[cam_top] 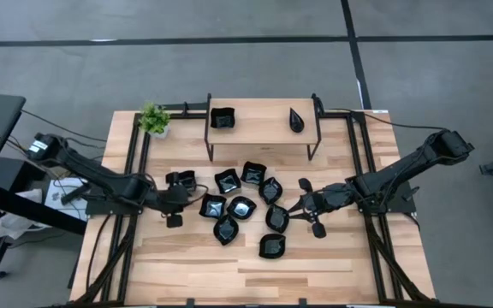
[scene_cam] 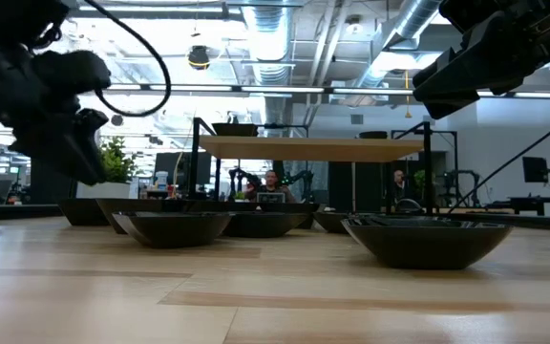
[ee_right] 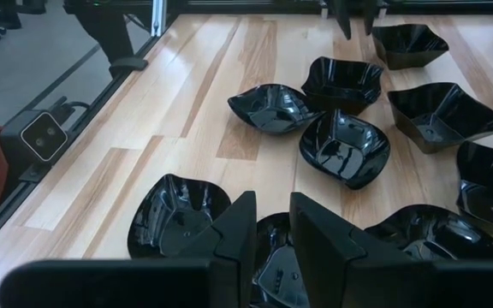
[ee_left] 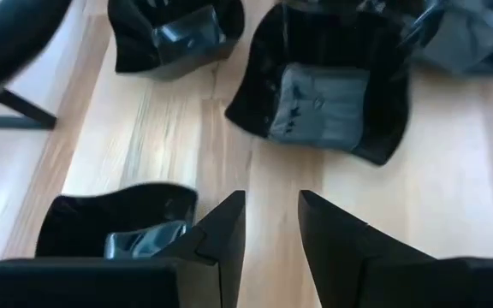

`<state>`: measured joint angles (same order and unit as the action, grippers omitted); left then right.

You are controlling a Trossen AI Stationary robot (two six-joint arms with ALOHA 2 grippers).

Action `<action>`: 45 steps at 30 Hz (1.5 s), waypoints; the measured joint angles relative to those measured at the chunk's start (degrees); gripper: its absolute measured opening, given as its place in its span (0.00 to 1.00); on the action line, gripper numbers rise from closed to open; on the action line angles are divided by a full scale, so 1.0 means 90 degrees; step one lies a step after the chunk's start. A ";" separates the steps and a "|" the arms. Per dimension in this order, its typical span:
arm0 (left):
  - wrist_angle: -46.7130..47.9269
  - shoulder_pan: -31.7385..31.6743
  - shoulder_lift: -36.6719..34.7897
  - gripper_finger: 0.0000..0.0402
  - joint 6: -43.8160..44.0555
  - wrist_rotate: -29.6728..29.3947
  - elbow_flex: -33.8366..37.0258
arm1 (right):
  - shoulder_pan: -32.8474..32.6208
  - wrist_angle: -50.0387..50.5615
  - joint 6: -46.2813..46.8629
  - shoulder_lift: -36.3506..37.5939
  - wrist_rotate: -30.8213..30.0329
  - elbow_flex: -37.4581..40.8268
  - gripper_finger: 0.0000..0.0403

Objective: Pick & Place Mini shaped plates
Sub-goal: Stack the black distorted square plate on top of the black distorted square plate on the shelf

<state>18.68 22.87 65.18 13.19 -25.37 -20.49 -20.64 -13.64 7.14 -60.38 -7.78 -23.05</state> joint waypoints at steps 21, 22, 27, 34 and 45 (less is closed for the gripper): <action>-0.0028 -0.0002 0.0274 0.45 0.0134 -0.0338 -0.0002 | 0.0015 -0.0356 -0.0117 -0.0995 0.0001 0.0005 0.17; 0.0003 -0.0002 0.0231 0.45 0.0134 -0.0405 -0.0002 | 0.0015 -0.0365 -0.0117 -0.0988 0.0001 0.0005 0.17; 0.0215 -0.0019 0.0208 0.43 0.0273 -0.0510 -0.0002 | 0.0015 -0.0366 -0.0117 -0.0988 0.0001 0.0005 0.17; 0.0537 -0.0019 0.0568 0.43 0.0744 -0.0449 -0.0002 | 0.0005 -0.0375 -0.0115 -0.0988 0.0001 0.0005 0.17; 0.0549 -0.0208 0.0808 0.43 0.1062 -0.0562 -0.0002 | 0.0005 -0.0414 -0.0058 -0.0988 0.0002 0.0005 0.17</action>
<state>23.61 21.00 72.45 22.75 -30.43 -20.51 -20.60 -17.36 6.61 -69.28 -7.76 -23.00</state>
